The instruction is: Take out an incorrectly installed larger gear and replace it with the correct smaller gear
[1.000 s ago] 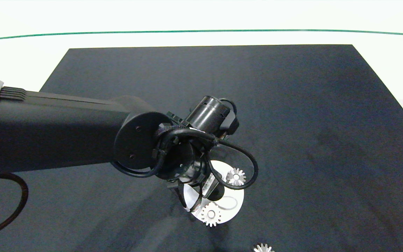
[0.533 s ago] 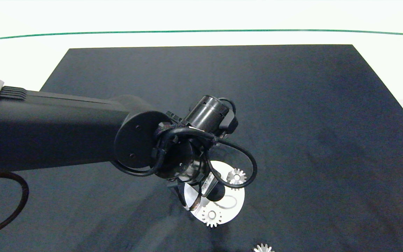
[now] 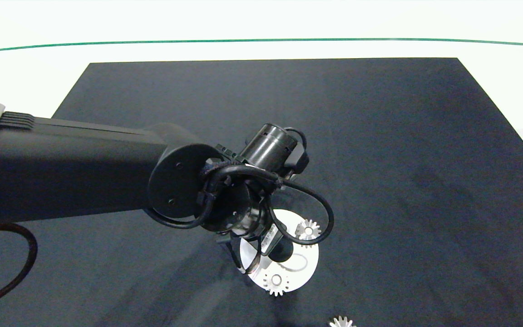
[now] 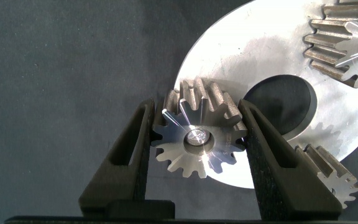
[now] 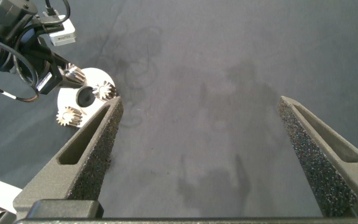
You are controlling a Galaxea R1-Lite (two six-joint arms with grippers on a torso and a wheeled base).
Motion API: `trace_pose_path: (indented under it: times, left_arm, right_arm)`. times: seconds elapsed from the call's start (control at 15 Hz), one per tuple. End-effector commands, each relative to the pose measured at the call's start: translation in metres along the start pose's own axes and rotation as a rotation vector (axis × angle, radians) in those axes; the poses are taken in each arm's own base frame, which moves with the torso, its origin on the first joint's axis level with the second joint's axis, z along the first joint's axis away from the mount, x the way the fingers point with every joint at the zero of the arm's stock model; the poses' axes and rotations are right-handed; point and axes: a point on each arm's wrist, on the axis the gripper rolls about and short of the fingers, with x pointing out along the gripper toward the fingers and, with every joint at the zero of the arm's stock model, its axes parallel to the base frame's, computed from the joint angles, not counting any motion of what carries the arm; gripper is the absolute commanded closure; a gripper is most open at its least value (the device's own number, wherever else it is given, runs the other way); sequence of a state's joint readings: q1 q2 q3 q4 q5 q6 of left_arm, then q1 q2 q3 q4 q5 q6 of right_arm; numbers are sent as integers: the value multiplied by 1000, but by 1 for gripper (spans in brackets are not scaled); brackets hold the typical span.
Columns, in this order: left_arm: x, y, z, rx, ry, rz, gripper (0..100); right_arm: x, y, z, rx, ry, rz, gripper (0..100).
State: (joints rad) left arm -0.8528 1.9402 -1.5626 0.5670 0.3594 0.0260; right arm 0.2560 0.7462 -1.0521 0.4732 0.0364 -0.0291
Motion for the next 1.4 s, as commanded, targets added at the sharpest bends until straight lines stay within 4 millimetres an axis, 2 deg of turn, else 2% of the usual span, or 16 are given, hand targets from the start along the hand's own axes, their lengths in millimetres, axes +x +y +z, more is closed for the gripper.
trace_pose_path:
  times: [0.07, 0.6, 1.07, 1.33, 1.4]
  left_arm:
    - [-8, 4, 5, -1, -28, 4, 68]
    - [-37, 15, 7, -17, -66, 8, 84]
    - [-78, 41, -7, -84, -93, 29, 84]
    - [-71, 67, -27, -179, -53, 88, 84]
    - [-64, 70, -32, -196, -45, 101, 84]
  right_arm:
    - [-1, 0, 0, 0, 0, 1, 0]
    - [-3, 0, 0, -2, -9, 0, 0]
    - [-5, 0, -1, -2, -15, 0, 0]
    - [-5, 0, -1, -2, -17, 0, 0]
    - [-5, 0, -1, -2, -17, 0, 0]
